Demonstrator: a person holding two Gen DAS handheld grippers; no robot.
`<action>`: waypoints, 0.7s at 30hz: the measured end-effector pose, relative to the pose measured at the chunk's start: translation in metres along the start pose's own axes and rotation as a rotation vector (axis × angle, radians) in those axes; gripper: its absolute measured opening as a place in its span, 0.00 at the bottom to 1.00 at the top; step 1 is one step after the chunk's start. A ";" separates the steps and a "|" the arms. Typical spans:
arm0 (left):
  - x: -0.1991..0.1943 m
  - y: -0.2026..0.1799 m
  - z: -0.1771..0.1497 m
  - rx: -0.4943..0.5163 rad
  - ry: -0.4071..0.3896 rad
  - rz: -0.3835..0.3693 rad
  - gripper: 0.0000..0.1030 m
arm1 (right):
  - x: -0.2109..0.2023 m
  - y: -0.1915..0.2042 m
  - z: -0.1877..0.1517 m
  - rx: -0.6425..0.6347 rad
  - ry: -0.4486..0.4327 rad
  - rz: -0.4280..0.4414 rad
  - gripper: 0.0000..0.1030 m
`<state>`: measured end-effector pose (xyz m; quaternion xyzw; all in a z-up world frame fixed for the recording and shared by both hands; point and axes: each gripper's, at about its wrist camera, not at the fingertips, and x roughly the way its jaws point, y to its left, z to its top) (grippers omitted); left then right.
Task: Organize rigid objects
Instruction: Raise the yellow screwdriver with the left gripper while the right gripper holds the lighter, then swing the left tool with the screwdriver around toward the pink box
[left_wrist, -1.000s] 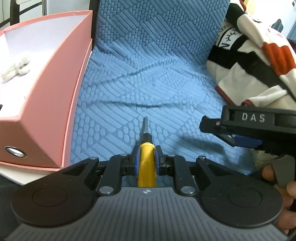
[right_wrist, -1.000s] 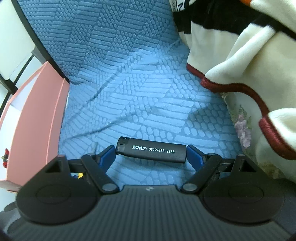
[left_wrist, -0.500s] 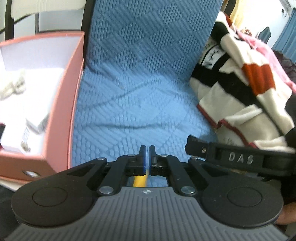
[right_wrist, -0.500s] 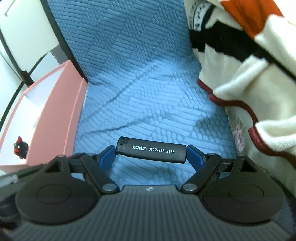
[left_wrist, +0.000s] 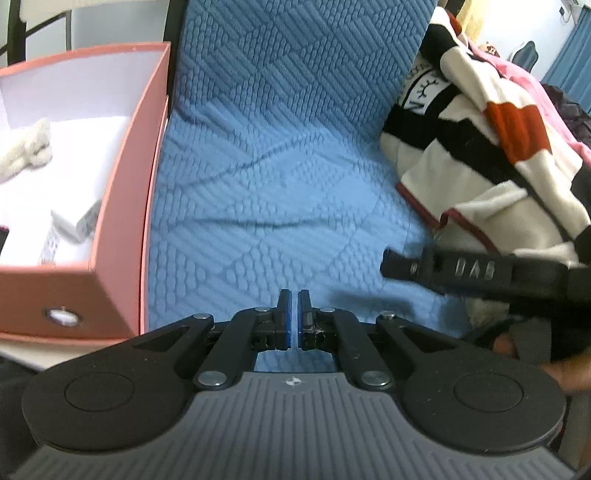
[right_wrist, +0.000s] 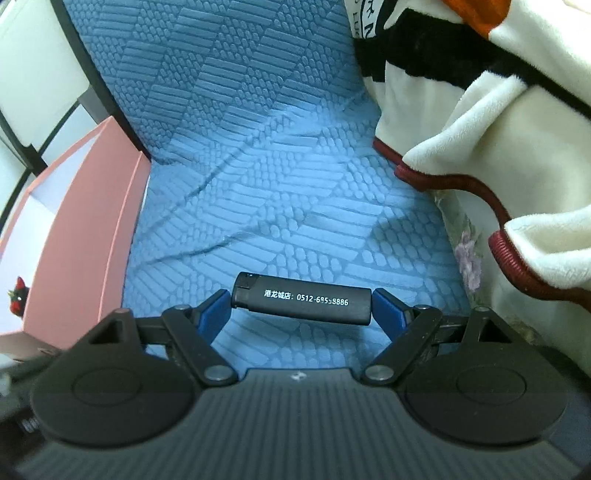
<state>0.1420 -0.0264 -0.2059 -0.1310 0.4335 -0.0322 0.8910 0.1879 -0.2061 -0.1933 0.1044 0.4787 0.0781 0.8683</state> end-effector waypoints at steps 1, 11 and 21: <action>0.000 0.001 -0.003 0.003 0.006 0.001 0.03 | 0.000 0.000 0.000 -0.003 -0.003 0.004 0.83; 0.017 -0.002 -0.043 0.127 0.142 -0.008 0.04 | 0.001 -0.004 0.000 0.015 -0.014 0.017 0.83; 0.092 -0.007 -0.112 0.346 0.458 -0.074 0.04 | -0.006 -0.015 0.010 0.062 -0.043 0.078 0.83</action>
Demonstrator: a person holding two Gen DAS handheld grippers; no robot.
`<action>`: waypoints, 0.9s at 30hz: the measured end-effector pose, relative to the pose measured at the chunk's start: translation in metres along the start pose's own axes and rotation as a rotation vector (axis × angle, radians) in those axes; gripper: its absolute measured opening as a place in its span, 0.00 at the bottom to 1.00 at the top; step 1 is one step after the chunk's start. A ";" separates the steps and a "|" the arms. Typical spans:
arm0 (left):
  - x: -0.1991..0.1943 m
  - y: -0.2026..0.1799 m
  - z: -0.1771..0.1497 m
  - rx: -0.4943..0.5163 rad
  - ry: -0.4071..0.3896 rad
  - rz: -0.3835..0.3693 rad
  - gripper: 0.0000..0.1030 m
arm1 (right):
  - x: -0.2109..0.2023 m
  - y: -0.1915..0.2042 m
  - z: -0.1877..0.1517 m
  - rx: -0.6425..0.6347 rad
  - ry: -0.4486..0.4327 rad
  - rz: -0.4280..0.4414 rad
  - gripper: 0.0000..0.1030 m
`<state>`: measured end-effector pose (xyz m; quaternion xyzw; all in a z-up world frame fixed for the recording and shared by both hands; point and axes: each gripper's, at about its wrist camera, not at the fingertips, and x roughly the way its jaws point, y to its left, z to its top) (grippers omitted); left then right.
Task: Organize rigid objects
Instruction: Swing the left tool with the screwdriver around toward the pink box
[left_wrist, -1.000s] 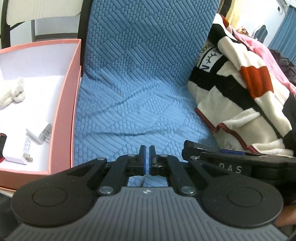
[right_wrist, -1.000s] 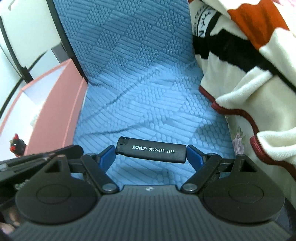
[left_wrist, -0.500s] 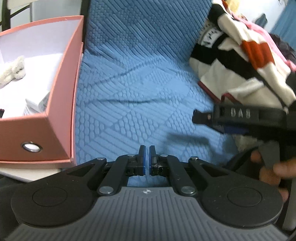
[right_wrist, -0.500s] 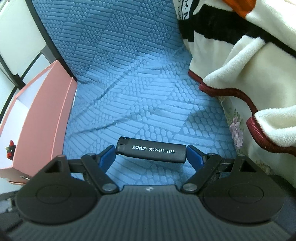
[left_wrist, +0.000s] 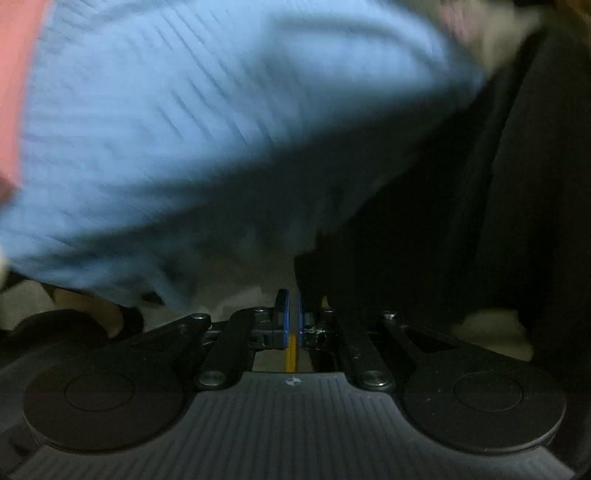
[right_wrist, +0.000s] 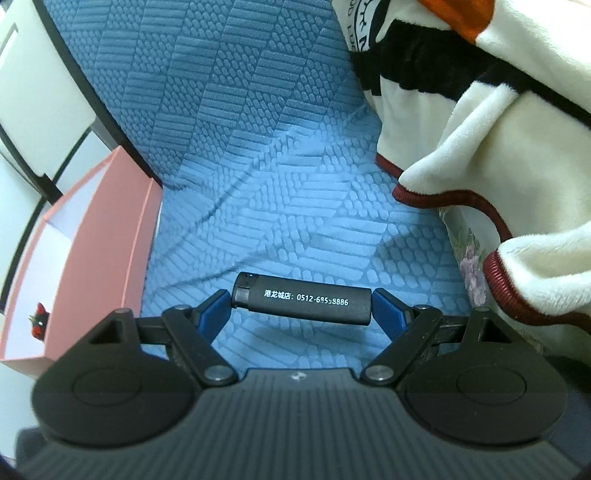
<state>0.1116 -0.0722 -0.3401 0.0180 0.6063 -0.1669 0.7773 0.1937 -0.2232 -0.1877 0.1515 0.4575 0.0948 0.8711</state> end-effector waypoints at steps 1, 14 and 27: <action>0.011 0.000 -0.003 0.019 0.025 -0.005 0.08 | -0.001 -0.001 0.001 0.003 -0.004 0.008 0.83; 0.127 0.002 0.003 0.158 0.330 -0.155 0.36 | -0.005 -0.005 0.017 0.050 -0.025 0.073 0.83; 0.216 0.018 -0.055 0.215 0.404 -0.181 0.35 | -0.001 -0.004 0.021 0.055 -0.017 0.091 0.83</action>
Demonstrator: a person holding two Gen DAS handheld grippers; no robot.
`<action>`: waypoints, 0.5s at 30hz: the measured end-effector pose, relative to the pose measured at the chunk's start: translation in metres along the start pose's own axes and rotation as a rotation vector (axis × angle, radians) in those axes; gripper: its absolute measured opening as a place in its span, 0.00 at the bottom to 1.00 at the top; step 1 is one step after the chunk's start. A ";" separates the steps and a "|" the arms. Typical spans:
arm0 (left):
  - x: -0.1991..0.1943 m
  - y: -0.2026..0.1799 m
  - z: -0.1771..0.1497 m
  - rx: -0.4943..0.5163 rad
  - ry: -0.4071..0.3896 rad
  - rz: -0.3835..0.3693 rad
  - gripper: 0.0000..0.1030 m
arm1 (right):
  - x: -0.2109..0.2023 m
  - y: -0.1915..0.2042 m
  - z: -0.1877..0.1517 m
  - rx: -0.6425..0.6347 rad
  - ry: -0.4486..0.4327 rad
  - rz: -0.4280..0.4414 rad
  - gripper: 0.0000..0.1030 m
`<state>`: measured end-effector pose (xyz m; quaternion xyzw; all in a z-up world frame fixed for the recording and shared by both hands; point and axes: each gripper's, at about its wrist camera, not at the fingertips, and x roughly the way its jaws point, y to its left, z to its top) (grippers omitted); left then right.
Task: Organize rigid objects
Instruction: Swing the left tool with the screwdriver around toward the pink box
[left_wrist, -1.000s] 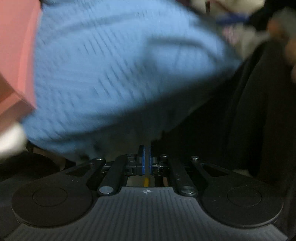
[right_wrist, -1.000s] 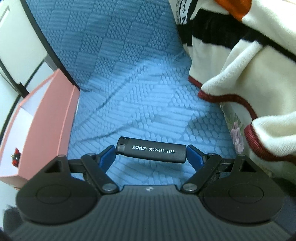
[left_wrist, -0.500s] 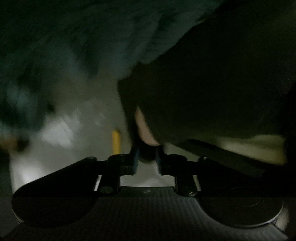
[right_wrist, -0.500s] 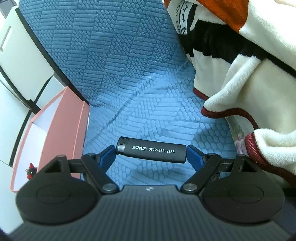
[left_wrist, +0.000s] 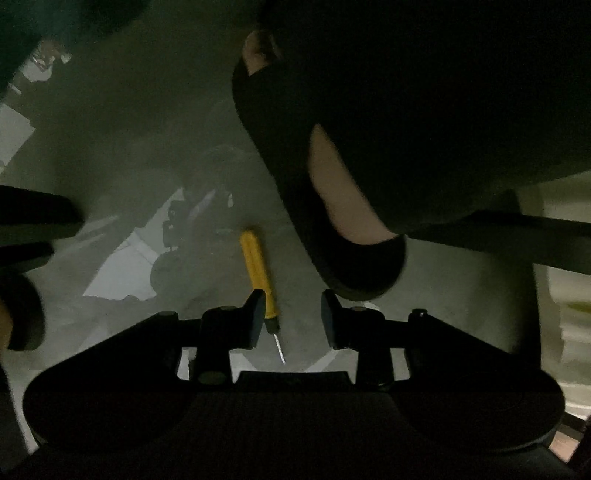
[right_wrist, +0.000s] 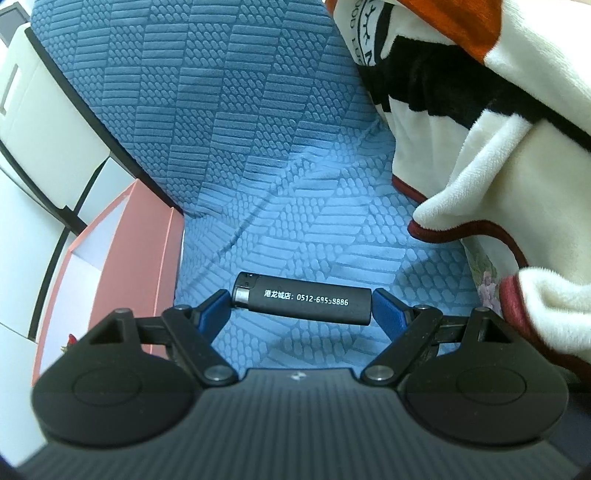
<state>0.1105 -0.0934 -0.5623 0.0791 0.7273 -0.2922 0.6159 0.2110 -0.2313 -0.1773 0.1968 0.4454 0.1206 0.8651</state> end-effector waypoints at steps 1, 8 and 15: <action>0.005 0.004 0.002 0.000 0.008 0.012 0.36 | 0.001 0.001 0.000 -0.004 0.001 -0.004 0.83; 0.055 0.020 0.014 -0.020 0.018 0.041 0.36 | 0.008 -0.001 0.002 0.002 0.016 -0.014 0.83; 0.092 0.005 0.004 -0.030 0.030 0.065 0.35 | 0.015 0.000 0.003 -0.002 0.036 -0.029 0.83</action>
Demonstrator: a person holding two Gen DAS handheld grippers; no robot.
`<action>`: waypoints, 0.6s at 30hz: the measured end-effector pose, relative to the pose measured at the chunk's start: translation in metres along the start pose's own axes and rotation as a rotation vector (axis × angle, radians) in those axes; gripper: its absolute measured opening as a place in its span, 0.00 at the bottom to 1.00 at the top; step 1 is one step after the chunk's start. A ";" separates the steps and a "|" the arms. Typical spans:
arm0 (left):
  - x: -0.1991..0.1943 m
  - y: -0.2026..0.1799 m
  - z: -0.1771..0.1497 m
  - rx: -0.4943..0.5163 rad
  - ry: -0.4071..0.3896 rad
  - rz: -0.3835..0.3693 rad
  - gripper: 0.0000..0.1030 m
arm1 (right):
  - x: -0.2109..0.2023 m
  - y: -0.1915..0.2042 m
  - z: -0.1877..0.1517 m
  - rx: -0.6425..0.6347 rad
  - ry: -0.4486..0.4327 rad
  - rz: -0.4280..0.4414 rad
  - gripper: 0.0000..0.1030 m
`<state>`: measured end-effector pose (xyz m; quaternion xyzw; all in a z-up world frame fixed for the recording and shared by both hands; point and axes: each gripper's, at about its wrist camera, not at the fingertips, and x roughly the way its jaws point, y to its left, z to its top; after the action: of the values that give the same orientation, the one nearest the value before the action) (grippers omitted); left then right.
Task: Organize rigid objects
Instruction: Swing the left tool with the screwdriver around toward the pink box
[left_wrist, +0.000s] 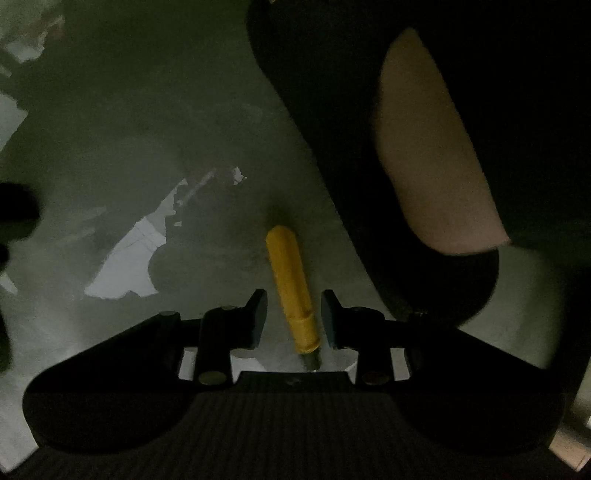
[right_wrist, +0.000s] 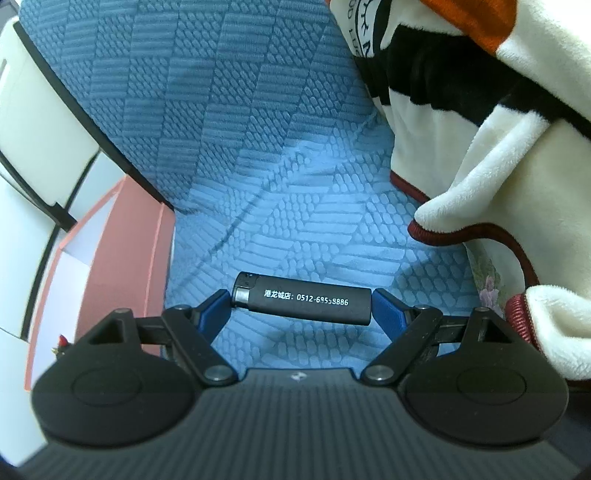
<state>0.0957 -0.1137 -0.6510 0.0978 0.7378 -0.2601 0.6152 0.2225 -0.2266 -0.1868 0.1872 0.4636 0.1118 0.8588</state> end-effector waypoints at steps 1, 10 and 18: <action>0.003 -0.002 -0.001 -0.003 0.001 -0.003 0.34 | 0.002 0.001 -0.001 -0.007 0.009 -0.007 0.83; 0.023 -0.036 -0.017 0.060 -0.013 0.104 0.32 | 0.002 -0.004 0.000 0.026 0.013 0.008 0.83; 0.020 -0.053 -0.015 0.059 0.003 0.145 0.20 | 0.003 -0.006 0.002 0.043 0.008 0.009 0.83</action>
<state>0.0538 -0.1547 -0.6541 0.1696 0.7216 -0.2363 0.6282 0.2258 -0.2314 -0.1908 0.2071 0.4685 0.1067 0.8522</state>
